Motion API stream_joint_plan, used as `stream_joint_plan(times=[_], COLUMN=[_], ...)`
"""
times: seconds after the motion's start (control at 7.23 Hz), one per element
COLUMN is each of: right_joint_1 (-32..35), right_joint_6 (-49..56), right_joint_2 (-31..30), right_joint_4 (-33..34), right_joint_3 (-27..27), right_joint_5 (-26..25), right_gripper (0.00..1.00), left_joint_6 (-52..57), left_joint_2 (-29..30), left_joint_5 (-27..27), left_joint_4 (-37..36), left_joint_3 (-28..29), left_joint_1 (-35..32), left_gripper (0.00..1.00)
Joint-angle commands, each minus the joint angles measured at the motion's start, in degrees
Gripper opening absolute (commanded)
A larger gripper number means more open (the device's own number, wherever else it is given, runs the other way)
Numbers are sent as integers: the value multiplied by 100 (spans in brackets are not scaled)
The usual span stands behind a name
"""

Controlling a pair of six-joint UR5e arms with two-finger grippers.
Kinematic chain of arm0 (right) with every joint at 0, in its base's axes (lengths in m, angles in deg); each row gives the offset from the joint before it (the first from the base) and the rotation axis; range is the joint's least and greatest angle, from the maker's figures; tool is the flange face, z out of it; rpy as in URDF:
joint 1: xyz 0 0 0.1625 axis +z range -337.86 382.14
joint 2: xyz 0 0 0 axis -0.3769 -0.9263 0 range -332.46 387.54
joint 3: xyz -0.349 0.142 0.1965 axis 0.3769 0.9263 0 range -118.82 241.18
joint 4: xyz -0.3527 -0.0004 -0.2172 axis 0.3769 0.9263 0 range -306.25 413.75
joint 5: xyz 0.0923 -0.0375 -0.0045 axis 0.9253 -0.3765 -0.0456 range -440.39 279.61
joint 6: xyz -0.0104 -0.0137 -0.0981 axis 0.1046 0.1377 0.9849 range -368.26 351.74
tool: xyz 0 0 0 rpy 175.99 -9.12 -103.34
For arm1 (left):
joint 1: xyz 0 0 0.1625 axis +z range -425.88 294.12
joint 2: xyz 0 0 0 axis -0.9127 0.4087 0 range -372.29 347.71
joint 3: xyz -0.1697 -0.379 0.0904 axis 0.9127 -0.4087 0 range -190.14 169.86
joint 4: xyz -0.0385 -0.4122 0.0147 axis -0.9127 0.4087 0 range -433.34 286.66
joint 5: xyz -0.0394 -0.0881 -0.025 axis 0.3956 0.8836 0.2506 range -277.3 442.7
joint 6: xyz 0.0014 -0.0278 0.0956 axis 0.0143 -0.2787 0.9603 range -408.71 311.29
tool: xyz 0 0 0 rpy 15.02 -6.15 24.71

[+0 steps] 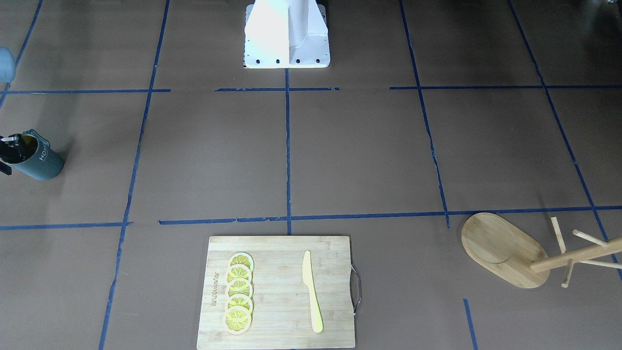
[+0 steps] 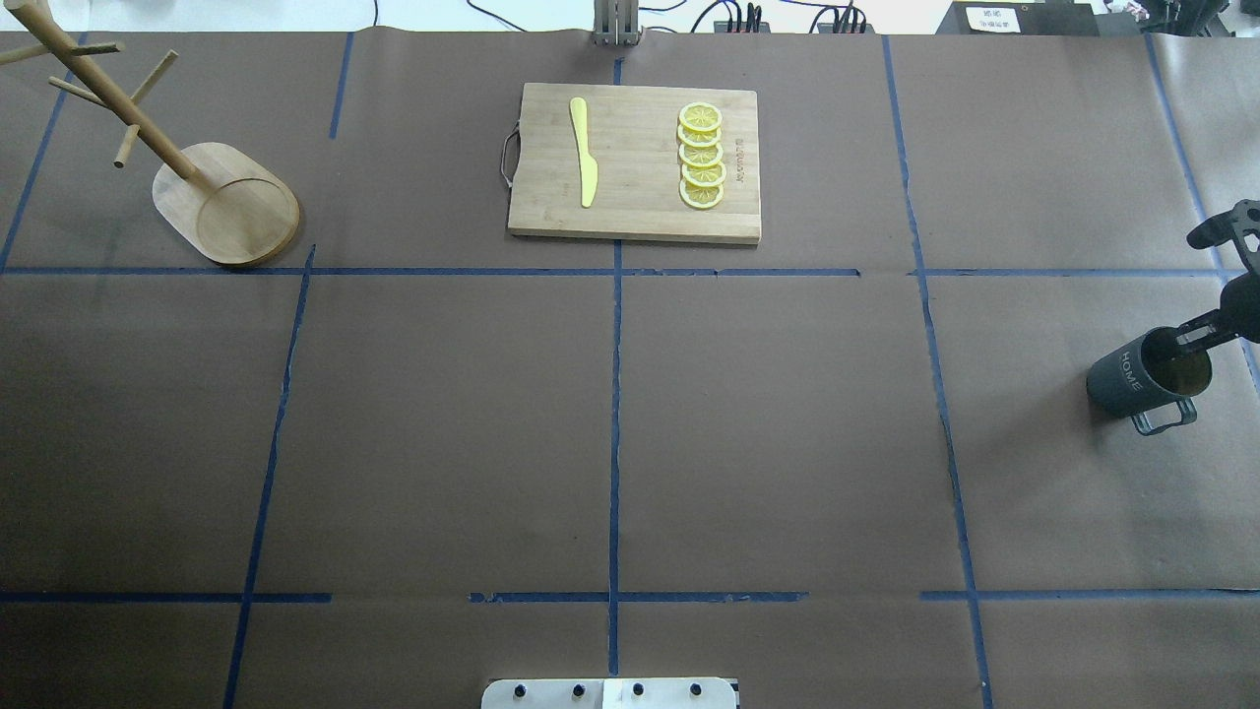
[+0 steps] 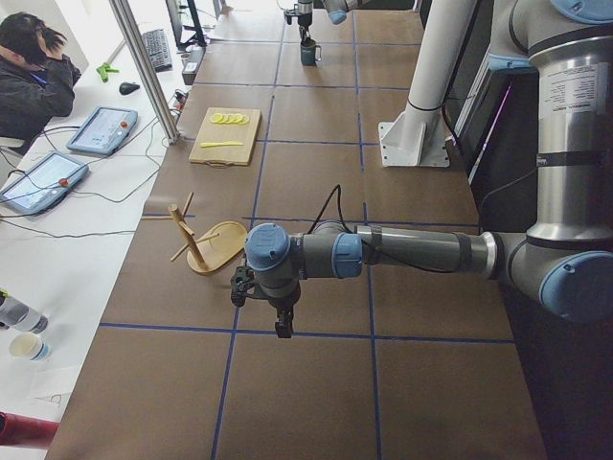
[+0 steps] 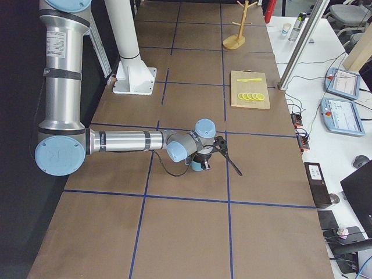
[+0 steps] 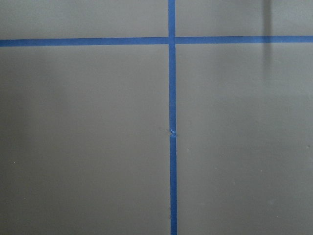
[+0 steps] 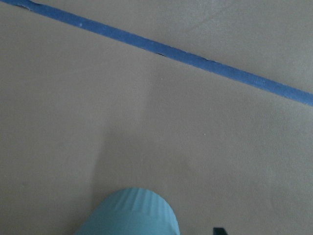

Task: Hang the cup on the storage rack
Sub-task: 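Grasp the teal mug by its rim with the right gripper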

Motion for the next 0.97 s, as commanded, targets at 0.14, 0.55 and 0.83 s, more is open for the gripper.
stream_joint_plan(times=[0.14, 0.55, 0.83], right_joint_1=[21, -14, -320], right_joint_6=[-69, -1563, -2553], right_joint_2=[-36, 138, 891], right_joint_4=[35, 849, 1945], right_joint_3=[-97, -1025, -1633], right_joint_5=[62, 159, 107], right_gripper=[0, 0, 0], left_joint_6=[6, 6, 6], left_joint_2=[0, 0, 0], left_joint_5=[0, 9, 9], left_joint_4=[0, 0, 9], left_joint_3=[-24, -32, -32], left_joint_1=[1, 1, 1], left_gripper=[100, 100, 100])
